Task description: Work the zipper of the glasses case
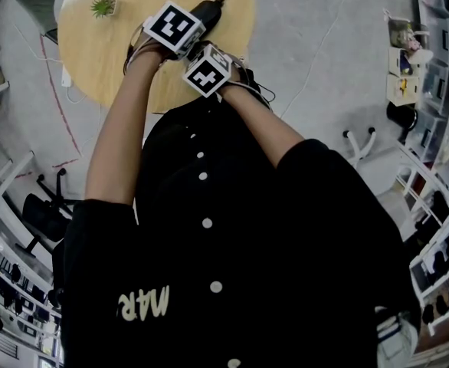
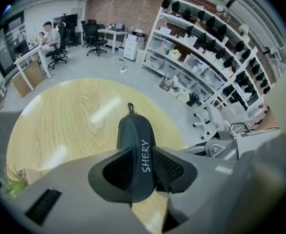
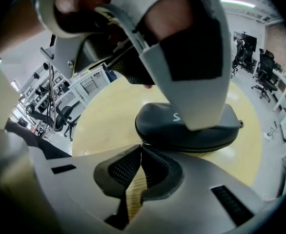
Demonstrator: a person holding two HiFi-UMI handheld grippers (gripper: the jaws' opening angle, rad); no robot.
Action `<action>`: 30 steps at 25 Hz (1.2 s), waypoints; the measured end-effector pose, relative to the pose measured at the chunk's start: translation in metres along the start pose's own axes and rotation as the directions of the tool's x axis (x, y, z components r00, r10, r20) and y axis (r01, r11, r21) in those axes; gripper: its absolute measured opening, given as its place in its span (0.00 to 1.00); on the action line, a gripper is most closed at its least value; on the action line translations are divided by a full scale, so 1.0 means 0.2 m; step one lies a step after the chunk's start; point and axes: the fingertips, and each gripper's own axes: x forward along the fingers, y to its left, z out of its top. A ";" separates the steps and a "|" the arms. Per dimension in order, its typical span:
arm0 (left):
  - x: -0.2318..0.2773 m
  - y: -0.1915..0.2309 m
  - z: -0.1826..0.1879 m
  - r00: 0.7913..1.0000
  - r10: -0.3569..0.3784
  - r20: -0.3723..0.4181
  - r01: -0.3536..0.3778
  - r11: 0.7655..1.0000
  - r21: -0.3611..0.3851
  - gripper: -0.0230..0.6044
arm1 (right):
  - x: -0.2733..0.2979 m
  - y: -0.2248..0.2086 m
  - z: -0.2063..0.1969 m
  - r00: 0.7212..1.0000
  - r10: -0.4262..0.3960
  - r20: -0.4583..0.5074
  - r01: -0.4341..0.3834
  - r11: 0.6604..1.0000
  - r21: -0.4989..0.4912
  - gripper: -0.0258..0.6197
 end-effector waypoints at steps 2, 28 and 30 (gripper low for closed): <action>-0.01 0.04 0.06 0.997 0.043 0.060 -0.047 0.997 0.067 0.25 | 0.01 0.00 0.00 1.000 0.010 -0.004 -0.010 1.000 -0.018 0.06; -0.16 -0.09 -0.41 0.820 0.280 0.499 -0.056 0.907 -0.417 0.28 | -0.40 -0.16 0.24 0.982 0.178 -0.065 -0.178 0.750 -0.637 0.29; -0.15 -0.09 -0.40 0.807 0.321 0.497 -0.072 0.887 -0.456 0.28 | -0.37 -0.18 0.27 0.980 0.168 -0.108 -0.195 0.681 -0.706 0.29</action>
